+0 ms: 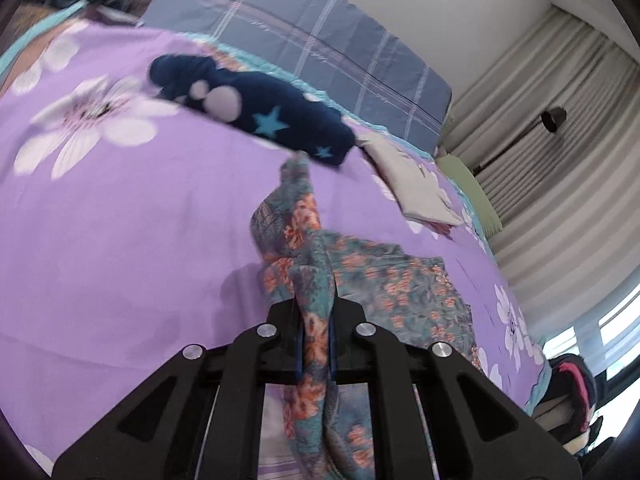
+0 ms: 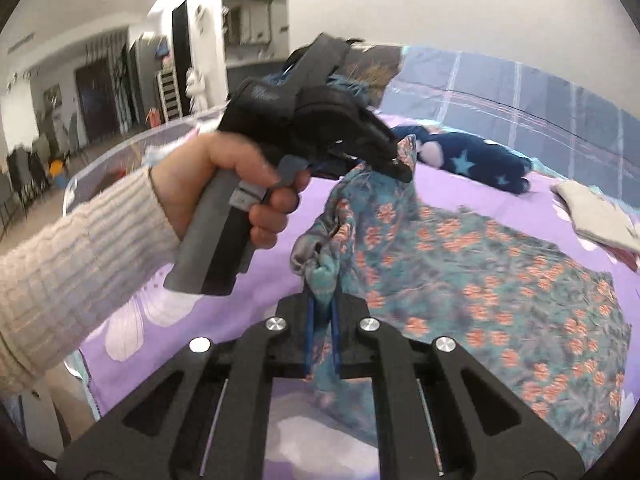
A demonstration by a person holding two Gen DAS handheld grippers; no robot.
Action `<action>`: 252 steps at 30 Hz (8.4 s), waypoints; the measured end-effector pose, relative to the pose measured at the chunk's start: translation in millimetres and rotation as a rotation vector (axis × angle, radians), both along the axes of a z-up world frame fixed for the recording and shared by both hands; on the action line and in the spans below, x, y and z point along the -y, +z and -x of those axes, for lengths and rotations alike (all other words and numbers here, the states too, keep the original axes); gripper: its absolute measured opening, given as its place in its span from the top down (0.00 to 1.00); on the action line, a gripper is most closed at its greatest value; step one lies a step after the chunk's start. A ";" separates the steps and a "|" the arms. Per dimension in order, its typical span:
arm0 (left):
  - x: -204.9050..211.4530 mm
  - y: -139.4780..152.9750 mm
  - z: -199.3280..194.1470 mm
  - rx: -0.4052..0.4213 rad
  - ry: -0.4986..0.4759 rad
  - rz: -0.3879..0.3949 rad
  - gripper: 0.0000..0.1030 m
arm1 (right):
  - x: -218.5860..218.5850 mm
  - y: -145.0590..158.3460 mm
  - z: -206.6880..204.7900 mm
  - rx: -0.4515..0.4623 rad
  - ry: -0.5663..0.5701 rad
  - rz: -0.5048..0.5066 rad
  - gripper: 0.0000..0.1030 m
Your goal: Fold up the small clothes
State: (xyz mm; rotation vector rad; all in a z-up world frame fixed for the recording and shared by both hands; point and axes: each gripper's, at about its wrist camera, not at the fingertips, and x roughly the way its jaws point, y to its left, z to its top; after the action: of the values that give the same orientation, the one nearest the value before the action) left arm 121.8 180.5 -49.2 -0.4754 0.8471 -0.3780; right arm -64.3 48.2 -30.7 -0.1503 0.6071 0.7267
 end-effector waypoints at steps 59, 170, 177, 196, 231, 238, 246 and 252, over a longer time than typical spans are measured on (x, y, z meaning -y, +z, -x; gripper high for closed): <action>237.1 -28.0 176.5 0.139 -0.224 -0.689 0.11 | 336.4 -67.8 -34.5 -0.465 -0.401 -0.438 0.57; 208.6 -57.7 30.3 -0.031 -0.196 -0.364 0.20 | 333.9 -66.1 -159.0 -0.563 -0.404 -0.195 0.49; 212.7 -66.4 9.1 -0.049 -0.215 -0.350 0.19 | 324.3 -71.0 -176.8 -0.583 -0.364 -0.219 0.48; 225.7 -72.7 -41.5 -0.007 -0.291 -0.350 0.29 | 284.9 -83.7 -216.0 -0.495 -0.177 -0.201 0.42; 305.8 83.2 17.7 0.448 -0.362 -0.478 0.85 | 320.8 58.0 -114.5 0.075 -0.321 -0.149 0.80; 399.2 141.8 22.1 0.631 -0.494 -0.483 0.85 | 405.2 114.7 -85.6 0.214 -0.523 -0.182 0.81; 512.8 172.7 4.7 0.725 -0.656 -0.432 0.85 | 511.3 161.3 -63.9 0.324 -0.776 -0.151 0.81; 585.7 166.1 -11.8 0.769 -0.740 -0.467 0.85 | 580.6 159.8 -73.7 0.303 -0.916 -0.165 0.82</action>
State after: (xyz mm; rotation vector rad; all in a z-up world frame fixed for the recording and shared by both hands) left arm 133.5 -405.2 116.8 0.4383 0.2990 -0.9390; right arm 9.4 -532.4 129.1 0.1693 0.2671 -0.1393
